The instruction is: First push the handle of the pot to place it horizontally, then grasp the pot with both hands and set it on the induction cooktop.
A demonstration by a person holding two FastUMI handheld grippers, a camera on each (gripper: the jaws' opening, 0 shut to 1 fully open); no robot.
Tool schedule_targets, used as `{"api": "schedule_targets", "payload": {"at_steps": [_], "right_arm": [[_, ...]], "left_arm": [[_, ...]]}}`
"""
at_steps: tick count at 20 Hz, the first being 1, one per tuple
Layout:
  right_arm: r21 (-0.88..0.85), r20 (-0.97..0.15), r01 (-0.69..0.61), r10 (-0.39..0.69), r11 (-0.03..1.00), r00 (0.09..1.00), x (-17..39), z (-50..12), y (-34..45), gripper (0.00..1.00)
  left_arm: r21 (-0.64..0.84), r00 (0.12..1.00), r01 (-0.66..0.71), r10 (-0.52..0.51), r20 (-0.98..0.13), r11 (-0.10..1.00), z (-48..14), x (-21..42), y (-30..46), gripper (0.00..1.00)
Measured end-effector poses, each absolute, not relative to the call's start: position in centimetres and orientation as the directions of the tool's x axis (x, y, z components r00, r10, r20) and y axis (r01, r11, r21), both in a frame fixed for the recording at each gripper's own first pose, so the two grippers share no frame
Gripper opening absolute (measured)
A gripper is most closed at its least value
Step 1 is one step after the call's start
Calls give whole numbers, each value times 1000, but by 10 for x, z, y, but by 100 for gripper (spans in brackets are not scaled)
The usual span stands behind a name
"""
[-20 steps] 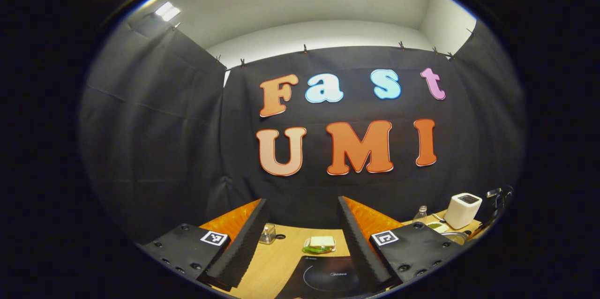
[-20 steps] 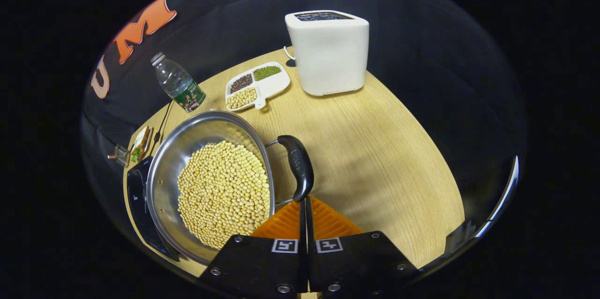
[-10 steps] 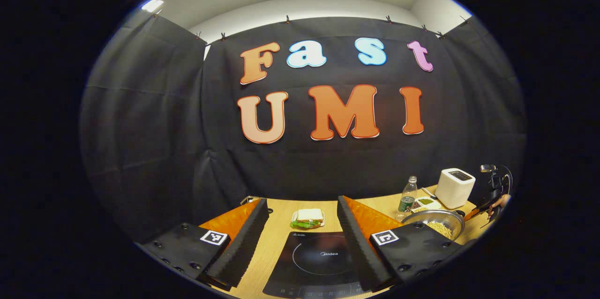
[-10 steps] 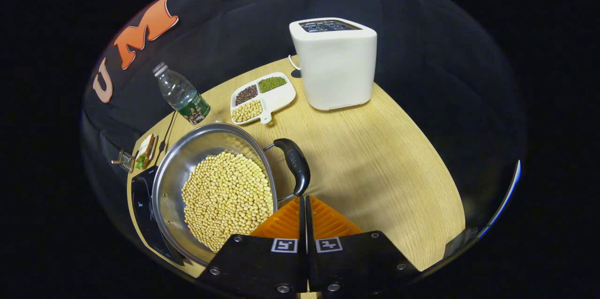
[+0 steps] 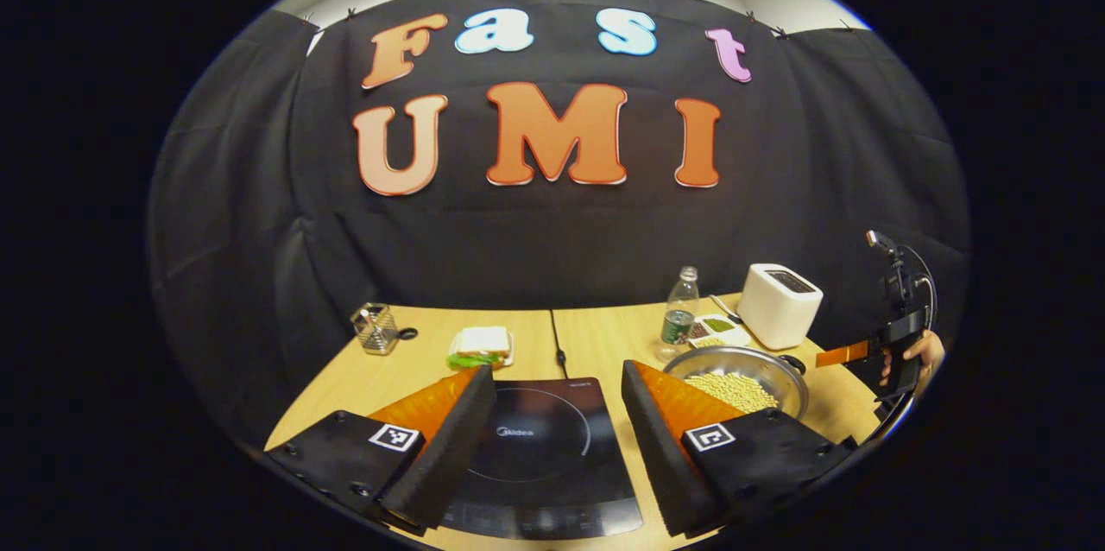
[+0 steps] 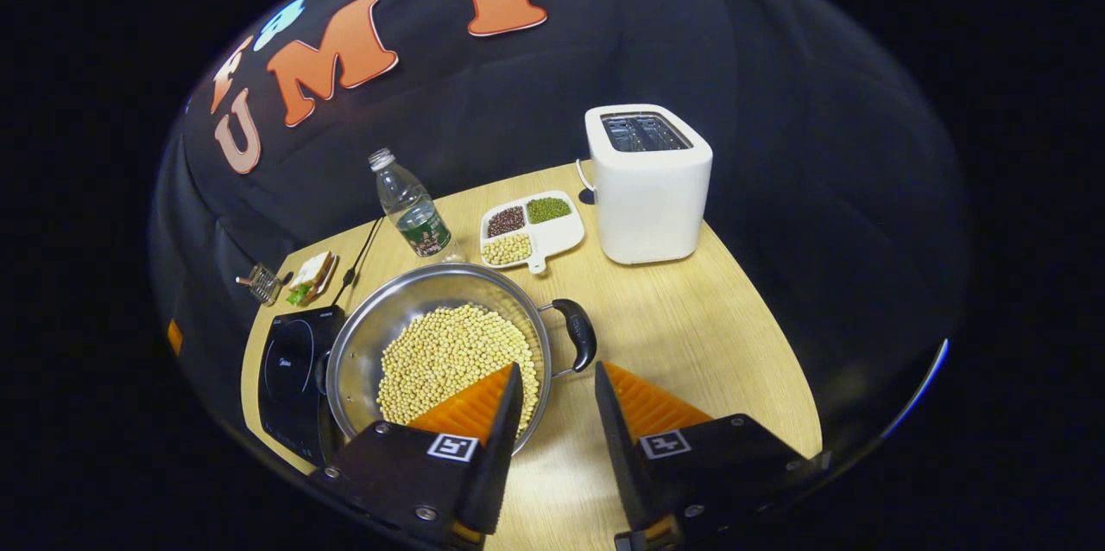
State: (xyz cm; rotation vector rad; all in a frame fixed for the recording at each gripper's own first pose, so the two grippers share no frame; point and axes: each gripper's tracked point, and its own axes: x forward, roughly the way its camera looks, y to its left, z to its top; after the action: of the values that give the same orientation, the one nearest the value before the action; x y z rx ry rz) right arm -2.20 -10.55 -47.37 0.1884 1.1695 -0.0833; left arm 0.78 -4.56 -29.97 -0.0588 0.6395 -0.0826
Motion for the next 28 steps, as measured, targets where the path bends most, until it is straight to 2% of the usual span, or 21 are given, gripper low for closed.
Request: {"api": "schedule_targets", "payload": {"at_steps": [2,4,6,7,9,10,11,14,17,22,28], "right_arm": [[102,-919,141,39,985,393,-19,-474,-100,65],[73,-919,107,25,992,394,-20,-476,-99,70],[68,-921,82,31,994,389,-22,-477,-95,71],[63,-921,75,29,995,390,-22,-477,-94,72],[52,-919,67,21,996,395,-20,-478,-97,75],[48,-918,66,18,997,397,-19,-477,-98,76],[47,-918,67,17,997,397,-17,-477,-99,77],[42,-918,68,12,997,397,-12,-482,-102,81],[39,-921,63,11,997,390,-8,-489,-103,85],[-3,-924,32,-15,999,383,-2,-507,-104,88],[-61,-931,7,-59,998,360,-2,-532,-111,88]], "left_arm": [[-119,758,100,-153,-634,988,-318,12,-69,96],[-141,714,162,-214,-666,977,-344,16,-92,96],[-174,654,178,-249,-715,968,-372,14,-110,87],[-182,628,174,-251,-737,968,-384,15,-116,92],[-199,585,162,-256,-769,967,-403,17,-127,92],[-203,556,150,-253,-792,968,-413,16,-131,89],[-207,526,137,-249,-813,969,-424,14,-134,94],[-229,428,93,-246,-869,969,-457,7,-147,93],[-237,362,50,-238,-901,970,-483,6,-155,87],[-249,313,22,-243,-918,968,-515,-1,-173,87],[-185,358,29,-182,-916,982,-540,12,-178,85]]}}
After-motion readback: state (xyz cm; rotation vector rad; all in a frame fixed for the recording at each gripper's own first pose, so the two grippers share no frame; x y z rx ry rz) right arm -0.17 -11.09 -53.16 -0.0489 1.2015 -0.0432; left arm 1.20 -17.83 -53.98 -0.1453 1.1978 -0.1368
